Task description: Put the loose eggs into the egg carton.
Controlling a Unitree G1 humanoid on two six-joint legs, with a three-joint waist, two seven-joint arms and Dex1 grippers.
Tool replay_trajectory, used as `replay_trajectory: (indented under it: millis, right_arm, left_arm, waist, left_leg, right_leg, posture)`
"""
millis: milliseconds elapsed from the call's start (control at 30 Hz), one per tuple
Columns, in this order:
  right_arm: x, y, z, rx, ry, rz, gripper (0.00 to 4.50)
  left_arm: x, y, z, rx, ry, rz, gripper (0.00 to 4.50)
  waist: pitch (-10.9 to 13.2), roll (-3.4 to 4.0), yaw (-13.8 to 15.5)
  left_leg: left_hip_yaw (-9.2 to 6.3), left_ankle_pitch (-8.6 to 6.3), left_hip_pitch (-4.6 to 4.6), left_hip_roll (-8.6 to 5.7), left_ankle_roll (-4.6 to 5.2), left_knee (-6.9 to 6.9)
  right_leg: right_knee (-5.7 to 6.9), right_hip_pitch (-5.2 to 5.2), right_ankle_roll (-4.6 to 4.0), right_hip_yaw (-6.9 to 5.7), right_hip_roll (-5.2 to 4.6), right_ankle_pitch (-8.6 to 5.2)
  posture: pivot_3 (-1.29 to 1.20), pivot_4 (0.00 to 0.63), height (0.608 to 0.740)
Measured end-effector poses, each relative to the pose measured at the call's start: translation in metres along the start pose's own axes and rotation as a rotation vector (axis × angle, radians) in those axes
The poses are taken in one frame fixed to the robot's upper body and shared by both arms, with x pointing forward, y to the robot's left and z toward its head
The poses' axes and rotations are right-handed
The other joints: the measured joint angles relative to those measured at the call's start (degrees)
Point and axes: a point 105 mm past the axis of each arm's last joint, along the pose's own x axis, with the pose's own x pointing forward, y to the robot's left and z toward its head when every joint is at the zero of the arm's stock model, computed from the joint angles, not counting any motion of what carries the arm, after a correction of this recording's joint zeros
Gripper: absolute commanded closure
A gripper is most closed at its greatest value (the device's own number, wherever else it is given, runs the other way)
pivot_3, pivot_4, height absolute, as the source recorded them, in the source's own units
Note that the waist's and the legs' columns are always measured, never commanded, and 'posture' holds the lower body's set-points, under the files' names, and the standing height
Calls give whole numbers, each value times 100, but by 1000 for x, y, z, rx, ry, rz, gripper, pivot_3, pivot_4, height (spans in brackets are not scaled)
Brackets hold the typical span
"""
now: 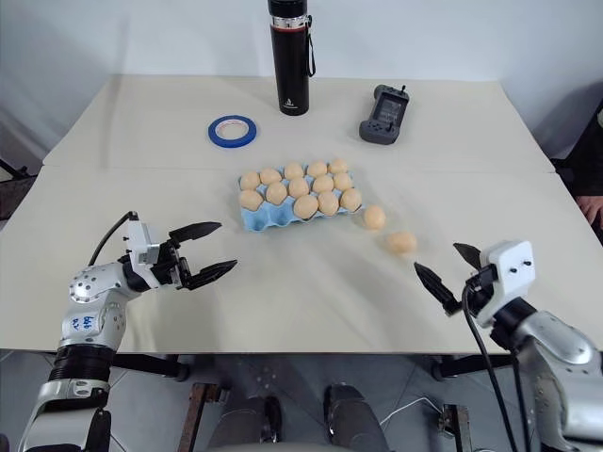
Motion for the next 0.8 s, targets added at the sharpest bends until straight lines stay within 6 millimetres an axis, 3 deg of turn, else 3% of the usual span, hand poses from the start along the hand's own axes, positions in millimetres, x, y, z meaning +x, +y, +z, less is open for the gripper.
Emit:
replay_trajectory:
  millis: [267,567,667,800]
  right_arm:
    - [49,1,-10,43,-48,-53,53]
    - [75,-1,-36,54,16,-90,53]
    - [75,-3,-43,57,31,-108,674]
    - [77,0,-40,51,10,-105,1991]
  left_arm:
    - [3,-6,2,-5,-7,-23,0]
    - [5,-10,2,-9,-17,-13,0]
    - [4,-10,1,-13,-15,-1,0]
    - [4,-9,0,-14,-14,10,0]
  waist:
    - [2,3,10]
    - [2,4,5]
    - [2,4,0]
    - [2,4,-4]
  left_leg:
    - [1,0,-4,-1,0,-4]
    - [1,-1,-6,0,0,-3]
    - [1,-1,-7,0,0,-4]
    - [1,-1,-7,0,0,-3]
  right_leg:
    - [-2,-6,-1,0,-2,0]
    - [0,-7,-1,-1,-2,0]
    - [0,-9,-1,-1,-2,0]
    - [1,-8,-1,-1,-2,0]
  posture:
    - [0,150,740]
    - [0,150,740]
    - [0,150,740]
    - [0,150,740]
